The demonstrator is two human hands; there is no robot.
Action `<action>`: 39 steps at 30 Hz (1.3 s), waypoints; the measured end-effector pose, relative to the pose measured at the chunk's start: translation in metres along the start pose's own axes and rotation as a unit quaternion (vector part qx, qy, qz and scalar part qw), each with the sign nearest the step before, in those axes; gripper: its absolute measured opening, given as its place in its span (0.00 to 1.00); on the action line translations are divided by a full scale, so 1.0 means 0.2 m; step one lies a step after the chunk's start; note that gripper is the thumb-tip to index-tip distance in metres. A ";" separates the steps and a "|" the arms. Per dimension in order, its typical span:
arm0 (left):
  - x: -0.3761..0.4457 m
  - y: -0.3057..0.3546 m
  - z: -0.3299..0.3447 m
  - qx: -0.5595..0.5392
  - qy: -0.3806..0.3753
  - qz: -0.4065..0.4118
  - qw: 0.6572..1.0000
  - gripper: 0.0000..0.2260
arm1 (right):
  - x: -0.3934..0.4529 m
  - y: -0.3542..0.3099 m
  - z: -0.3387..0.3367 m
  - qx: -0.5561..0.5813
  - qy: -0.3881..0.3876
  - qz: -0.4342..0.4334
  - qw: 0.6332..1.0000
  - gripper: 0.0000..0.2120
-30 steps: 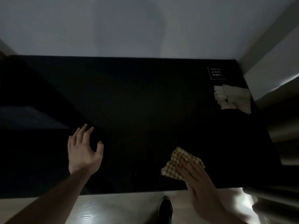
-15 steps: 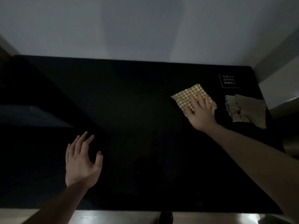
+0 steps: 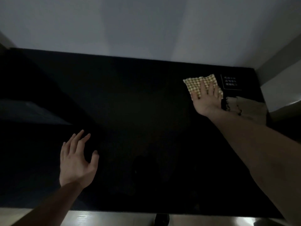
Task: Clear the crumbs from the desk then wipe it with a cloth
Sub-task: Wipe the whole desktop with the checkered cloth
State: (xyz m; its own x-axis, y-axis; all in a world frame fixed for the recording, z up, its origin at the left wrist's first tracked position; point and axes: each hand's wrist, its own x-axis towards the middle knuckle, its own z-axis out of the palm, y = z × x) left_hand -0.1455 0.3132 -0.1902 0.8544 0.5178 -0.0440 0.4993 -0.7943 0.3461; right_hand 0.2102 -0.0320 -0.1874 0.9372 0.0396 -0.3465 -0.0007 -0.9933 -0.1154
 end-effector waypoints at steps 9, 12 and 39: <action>-0.02 0.00 0.00 -0.003 0.003 0.004 1.000 0.29 | -0.74 0.22 0.33 0.029 0.079 -0.033 0.996 0.32; -0.03 0.00 -0.01 -0.001 -0.001 0.008 1.000 0.29 | -1.03 0.34 0.42 0.022 0.078 -0.066 0.994 0.31; -0.02 0.02 -0.01 0.009 0.014 0.009 1.000 0.30 | -0.74 0.36 0.28 0.026 0.052 -0.143 0.988 0.30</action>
State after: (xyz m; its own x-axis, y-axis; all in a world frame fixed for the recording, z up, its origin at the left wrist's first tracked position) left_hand -0.1474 0.3091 -0.1878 0.8586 0.5125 -0.0123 0.4874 -0.8086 0.3297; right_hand 0.0515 -0.1026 -0.1967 0.9325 0.3039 -0.1954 0.2541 -0.9361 -0.2431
